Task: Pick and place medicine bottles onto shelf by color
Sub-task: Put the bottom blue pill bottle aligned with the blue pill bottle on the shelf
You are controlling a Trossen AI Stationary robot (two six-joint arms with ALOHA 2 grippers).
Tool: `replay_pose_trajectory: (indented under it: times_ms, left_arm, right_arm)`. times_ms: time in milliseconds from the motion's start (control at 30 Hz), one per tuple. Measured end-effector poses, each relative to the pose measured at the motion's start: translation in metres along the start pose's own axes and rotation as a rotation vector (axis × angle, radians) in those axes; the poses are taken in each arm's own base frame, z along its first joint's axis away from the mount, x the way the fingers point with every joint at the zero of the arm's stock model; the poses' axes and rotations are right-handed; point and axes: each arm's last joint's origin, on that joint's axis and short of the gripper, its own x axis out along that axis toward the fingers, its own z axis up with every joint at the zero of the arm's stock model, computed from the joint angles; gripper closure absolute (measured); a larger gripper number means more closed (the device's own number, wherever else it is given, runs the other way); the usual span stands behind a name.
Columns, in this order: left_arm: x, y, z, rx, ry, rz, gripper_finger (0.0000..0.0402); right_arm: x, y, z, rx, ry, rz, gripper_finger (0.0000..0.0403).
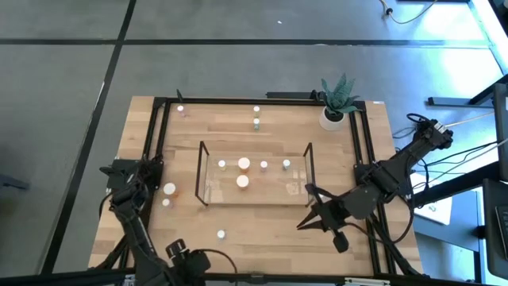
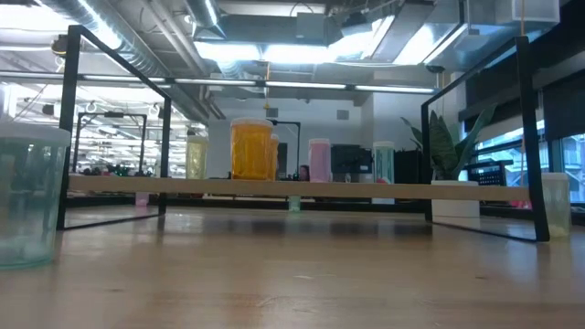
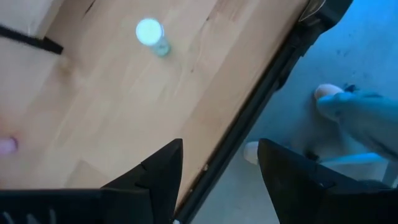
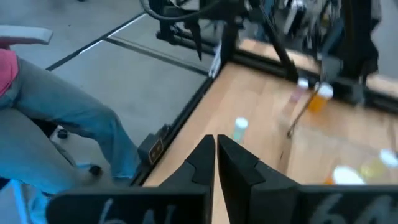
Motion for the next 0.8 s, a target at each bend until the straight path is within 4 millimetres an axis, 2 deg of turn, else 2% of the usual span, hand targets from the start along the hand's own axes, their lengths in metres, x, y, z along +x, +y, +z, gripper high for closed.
replay_pose_trajectory:
  times_ms: [300,533,700,800]
  left_arm:
    - [-0.011,0.001,-0.027,-0.084,-0.078,-0.036,0.0200]
    - [-0.015,0.002,-0.036,-0.068,-0.151,-0.059,0.0200]
    - [-0.015,0.002,-0.037,-0.069,-0.158,-0.060,0.0200]
    - [-0.015,0.002,-0.037,-0.069,-0.158,-0.060,0.0200]
  right_arm:
    - [0.012,-0.011,0.035,-0.025,0.031,-0.040,0.0381]
    - [0.046,-0.011,0.064,-0.065,0.162,-0.021,0.0381]
    - [0.075,-0.012,0.072,-0.108,0.306,-0.002,0.0381]
    - [0.096,-0.012,0.073,-0.114,0.351,0.067,0.0381]
